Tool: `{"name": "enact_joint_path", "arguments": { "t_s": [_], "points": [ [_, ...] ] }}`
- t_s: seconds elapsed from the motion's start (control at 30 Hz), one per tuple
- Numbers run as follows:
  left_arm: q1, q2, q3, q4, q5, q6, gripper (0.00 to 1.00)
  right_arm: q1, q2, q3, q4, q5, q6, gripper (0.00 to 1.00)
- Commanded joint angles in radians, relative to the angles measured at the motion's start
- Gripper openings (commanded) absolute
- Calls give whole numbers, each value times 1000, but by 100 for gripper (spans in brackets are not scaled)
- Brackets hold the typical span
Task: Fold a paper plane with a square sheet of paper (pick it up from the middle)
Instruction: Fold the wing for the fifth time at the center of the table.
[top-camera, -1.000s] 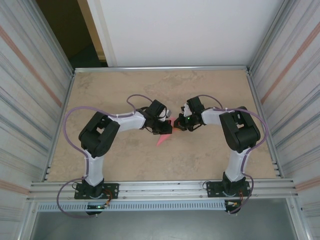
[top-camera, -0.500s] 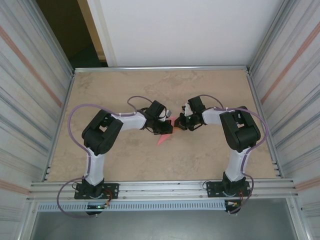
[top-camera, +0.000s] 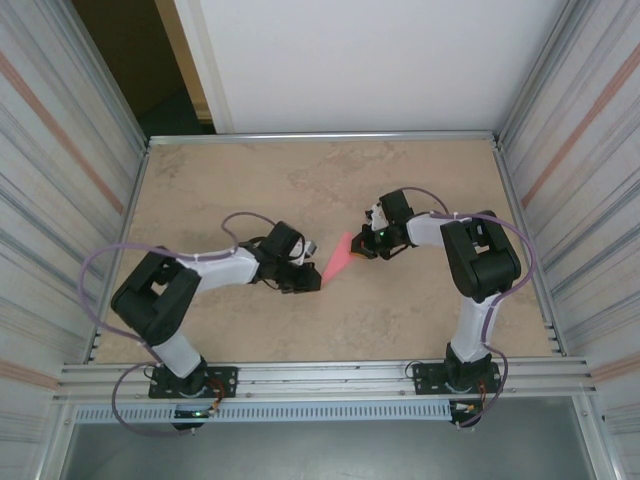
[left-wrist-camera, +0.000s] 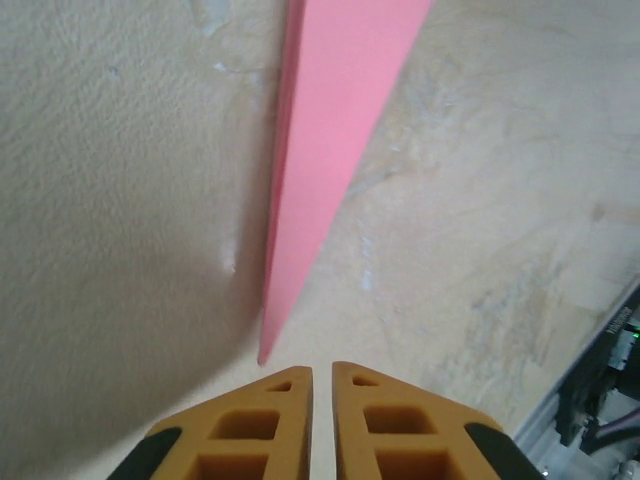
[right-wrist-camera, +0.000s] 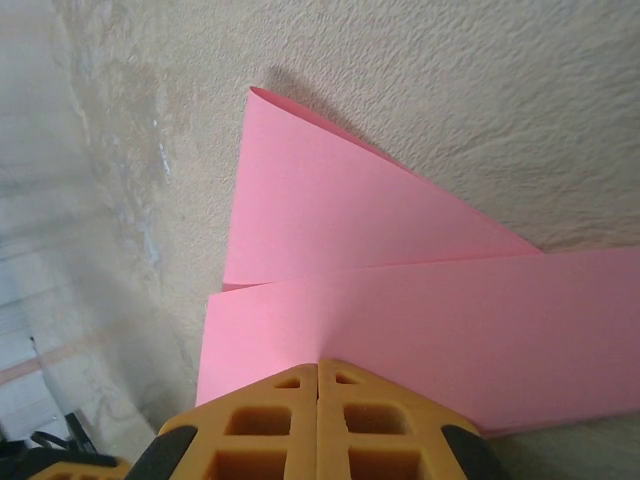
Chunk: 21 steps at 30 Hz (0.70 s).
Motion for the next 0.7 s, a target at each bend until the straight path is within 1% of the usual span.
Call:
{"name": "enact_joint_path", "arguments": {
  "t_s": [0.0,0.1,0.17,0.2,0.3,0.4,0.47,0.57,0.67],
  "points": [
    [32,-94,13,-25,-21,14,16,19,-30,57,-119,28,-68,8],
    [80,-150,20,-26,-28,12,21,48,-86,95,-181,63,-69,19],
    [124,-187,18,-38,-33,9,29,72,-120,117,-230,121,-47,31],
    [147,-200,17,-47,-33,10,33,83,-134,123,-246,154,-34,36],
    [230,-246,10,-94,-33,11,46,121,-177,142,-314,298,28,45],
    [316,-294,-3,-143,-40,29,57,175,-199,190,-416,476,96,56],
    [368,-327,-14,-164,-48,42,66,219,-201,224,-479,592,177,63],
    [414,-376,-34,-186,-80,63,78,271,-179,254,-525,674,299,66],
    [426,-423,-55,-200,-129,85,86,316,-145,275,-561,763,424,67]
  ]
}}
